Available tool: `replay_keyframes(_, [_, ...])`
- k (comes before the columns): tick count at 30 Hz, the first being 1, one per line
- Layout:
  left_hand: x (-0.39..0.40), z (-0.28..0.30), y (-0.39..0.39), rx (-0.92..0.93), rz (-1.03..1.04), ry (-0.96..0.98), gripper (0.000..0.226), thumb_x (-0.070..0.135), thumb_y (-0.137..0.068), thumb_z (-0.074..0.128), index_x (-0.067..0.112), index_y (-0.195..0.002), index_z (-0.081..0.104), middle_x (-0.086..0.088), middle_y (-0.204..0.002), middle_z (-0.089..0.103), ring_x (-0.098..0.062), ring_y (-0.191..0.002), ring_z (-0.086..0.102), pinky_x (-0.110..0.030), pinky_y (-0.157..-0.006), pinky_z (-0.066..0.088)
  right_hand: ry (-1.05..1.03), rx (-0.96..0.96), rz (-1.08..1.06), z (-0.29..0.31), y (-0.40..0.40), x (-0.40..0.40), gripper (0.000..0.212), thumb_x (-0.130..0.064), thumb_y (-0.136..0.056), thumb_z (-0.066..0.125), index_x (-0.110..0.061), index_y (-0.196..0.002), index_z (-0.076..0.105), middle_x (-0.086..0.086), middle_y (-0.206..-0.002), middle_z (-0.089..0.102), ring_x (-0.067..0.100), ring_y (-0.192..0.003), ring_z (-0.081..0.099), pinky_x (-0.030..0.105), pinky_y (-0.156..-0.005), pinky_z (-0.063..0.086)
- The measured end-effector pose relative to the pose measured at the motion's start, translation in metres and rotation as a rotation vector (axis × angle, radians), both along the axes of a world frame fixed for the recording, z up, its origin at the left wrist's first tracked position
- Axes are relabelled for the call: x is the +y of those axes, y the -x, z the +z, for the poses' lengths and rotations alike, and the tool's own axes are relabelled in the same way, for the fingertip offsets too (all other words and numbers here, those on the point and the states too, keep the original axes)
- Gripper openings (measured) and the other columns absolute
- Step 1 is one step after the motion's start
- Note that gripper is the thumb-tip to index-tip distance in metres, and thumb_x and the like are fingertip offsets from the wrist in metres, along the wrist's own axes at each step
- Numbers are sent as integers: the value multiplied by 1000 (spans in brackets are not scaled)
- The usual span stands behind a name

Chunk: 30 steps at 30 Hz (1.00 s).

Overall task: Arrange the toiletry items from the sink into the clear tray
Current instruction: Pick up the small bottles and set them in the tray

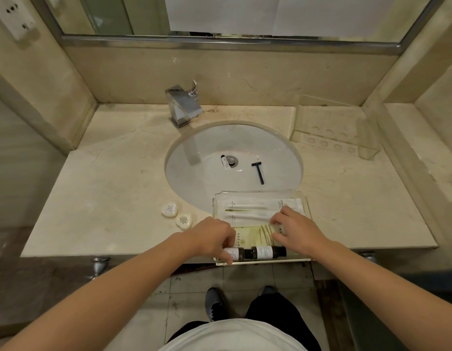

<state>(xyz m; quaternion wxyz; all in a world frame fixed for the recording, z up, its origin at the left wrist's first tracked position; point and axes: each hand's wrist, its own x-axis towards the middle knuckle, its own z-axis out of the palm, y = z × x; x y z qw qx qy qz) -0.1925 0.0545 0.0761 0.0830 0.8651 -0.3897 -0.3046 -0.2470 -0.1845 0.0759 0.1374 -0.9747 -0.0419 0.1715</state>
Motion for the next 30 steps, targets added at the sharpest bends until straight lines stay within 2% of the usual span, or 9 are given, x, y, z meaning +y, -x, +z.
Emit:
replay_keyframes(3, [1, 0, 0, 1, 27, 34, 49, 51, -75, 72, 19, -109, 61, 1, -104, 65, -18, -90, 60, -27, -73, 43, 1, 68, 10, -4, 2, -1, 36, -36, -88, 58, -24, -122, 54, -6, -122, 48, 15, -96, 58, 29, -84, 51])
replay_keyframes(9, [0, -2, 1, -30, 98, 91, 46, 46, -86, 62, 21, -123, 54, 3, -119, 59, -18, -101, 58, -32, -83, 49, 5, 44, 10, -6, 4, 1, 32, -32, -89, 58, -22, -120, 55, -4, -121, 47, 17, -89, 58, 27, -79, 49])
replay_keyframes(14, [1, -3, -1, -26, 133, 124, 37, 40, -90, 58, 20, -121, 57, 3, -115, 58, -15, -95, 57, -28, -78, 46, 46, -13, -14, -4, 3, 2, 27, -32, -91, 55, -21, -115, 55, -2, -116, 49, 19, -83, 57, 28, -71, 48])
replay_keyframes(18, [2, 0, -6, -50, 197, 190, 26, 31, -93, 54, 18, -116, 60, 2, -108, 60, -10, -87, 51, -28, -81, 47, 40, -44, -14, -2, -1, 5, 23, -31, -93, 53, -21, -113, 56, -3, -112, 51, 18, -86, 59, 28, -71, 49])
replay_keyframes(22, [9, -2, -17, -50, 267, 206, 21, 29, -93, 53, 20, -110, 62, 2, -99, 60, -12, -84, 52, -30, -82, 48, 22, -65, -12, 1, -9, 11, 19, -28, -93, 52, -20, -109, 58, -4, -107, 55, 18, -87, 59, 29, -71, 49])
replay_keyframes(30, [31, 4, -34, -75, 415, 240, 21, 26, -93, 56, 16, -108, 65, 2, -95, 60, -11, -81, 52, -27, -80, 47, -42, -59, 54, 4, -22, 21, 12, -27, -92, 54, -21, -100, 60, -10, -91, 52, 13, -83, 55, 27, -71, 48])
